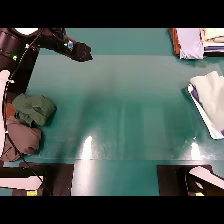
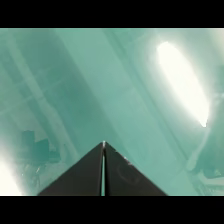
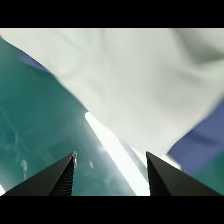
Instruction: Fold the shirts.
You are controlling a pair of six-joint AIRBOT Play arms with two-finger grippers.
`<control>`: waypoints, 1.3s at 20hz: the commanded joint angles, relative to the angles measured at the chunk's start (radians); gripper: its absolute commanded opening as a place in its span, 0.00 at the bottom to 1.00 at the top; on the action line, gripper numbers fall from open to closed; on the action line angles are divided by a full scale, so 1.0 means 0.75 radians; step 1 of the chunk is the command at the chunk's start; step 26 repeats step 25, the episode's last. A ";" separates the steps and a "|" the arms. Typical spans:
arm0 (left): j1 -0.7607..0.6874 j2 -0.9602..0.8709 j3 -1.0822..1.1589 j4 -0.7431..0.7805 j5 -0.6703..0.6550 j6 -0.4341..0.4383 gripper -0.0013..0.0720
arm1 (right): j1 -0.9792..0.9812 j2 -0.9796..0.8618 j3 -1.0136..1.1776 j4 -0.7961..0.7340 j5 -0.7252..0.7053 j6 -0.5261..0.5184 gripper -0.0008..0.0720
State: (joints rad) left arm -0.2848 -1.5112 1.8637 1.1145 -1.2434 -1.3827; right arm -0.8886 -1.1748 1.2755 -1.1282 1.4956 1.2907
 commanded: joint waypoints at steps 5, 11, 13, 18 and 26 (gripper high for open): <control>0.000 -0.001 -0.001 0.001 -0.003 0.004 0.06 | -0.106 0.124 -0.200 -0.078 -0.005 0.085 0.71; 0.000 0.000 0.000 -0.005 -0.034 -0.007 0.06 | 0.314 0.185 -0.108 0.202 -0.080 0.084 0.70; 0.000 0.000 0.000 -0.005 -0.027 -0.007 0.06 | 0.509 0.180 -0.078 0.201 -0.090 0.084 0.45; 0.000 0.000 0.000 -0.005 -0.027 -0.007 0.06 | 0.919 0.093 0.043 0.199 -0.100 0.083 0.04; 0.000 0.000 0.000 -0.005 -0.027 -0.008 0.06 | 1.196 -0.053 0.192 0.176 -0.089 0.083 0.03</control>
